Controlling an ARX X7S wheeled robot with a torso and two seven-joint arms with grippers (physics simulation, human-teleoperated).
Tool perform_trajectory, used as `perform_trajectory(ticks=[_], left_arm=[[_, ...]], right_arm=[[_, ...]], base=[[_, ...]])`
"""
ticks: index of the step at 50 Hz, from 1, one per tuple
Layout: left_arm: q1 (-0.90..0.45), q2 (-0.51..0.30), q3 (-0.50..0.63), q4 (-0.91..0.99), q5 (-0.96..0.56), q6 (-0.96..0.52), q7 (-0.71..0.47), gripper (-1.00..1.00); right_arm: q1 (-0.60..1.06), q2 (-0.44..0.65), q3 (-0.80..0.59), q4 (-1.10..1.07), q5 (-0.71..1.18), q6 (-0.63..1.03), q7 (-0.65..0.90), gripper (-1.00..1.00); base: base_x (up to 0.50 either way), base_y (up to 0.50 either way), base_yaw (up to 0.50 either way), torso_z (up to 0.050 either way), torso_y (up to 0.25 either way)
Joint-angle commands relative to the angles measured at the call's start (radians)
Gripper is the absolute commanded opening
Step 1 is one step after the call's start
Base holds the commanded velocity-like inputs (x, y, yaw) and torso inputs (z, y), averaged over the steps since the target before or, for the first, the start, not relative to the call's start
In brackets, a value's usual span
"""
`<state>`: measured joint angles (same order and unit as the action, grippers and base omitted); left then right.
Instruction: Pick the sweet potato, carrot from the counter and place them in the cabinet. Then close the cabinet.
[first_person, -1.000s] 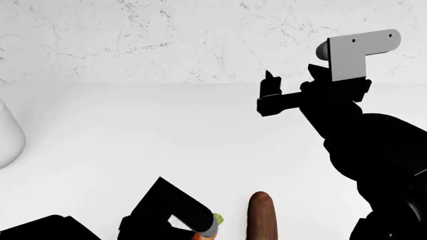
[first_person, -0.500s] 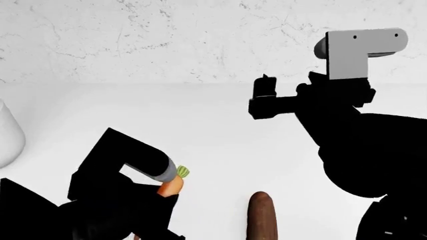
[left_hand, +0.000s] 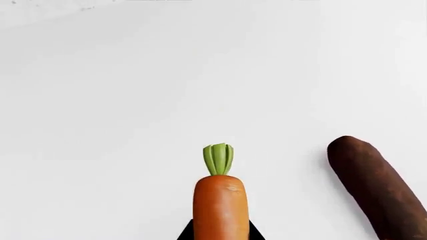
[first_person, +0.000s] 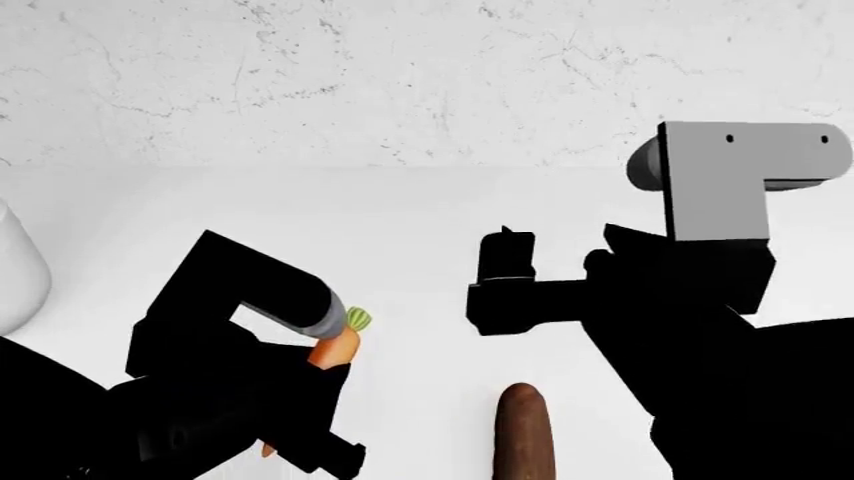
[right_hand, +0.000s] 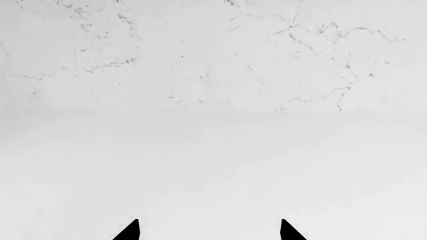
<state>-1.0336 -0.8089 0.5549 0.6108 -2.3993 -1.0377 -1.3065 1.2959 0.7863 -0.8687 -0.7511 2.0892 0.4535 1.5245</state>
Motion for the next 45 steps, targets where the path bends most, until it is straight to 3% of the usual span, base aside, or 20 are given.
perform_trajectory(ticks=[1, 17, 45], left_arm=[[0.006, -0.006, -0.002, 0.004, 0.016, -0.001, 0.017, -1.0], [0.006, 0.0, 0.023, 0.015, 0.017, 0.011, 0.01, -1.0], [-0.009, -0.017, 0.043, 0.023, 0.008, 0.029, 0.006, -1.0]], right_arm=[[0.133, 0.135, -0.358, -0.141, 0.096, -0.362, 0.036, 1.0], [0.099, 0.201, -0.35, -0.12, 0.362, -0.396, -0.088, 1.0], [0.002, 0.188, -0.399, -0.148, 0.315, -0.436, -0.132, 1.0]], base=[[0.0, 0.0, 0.0, 0.0, 0.0], [0.0, 0.0, 0.0, 0.0, 0.0], [0.0, 0.0, 0.0, 0.0, 0.0]])
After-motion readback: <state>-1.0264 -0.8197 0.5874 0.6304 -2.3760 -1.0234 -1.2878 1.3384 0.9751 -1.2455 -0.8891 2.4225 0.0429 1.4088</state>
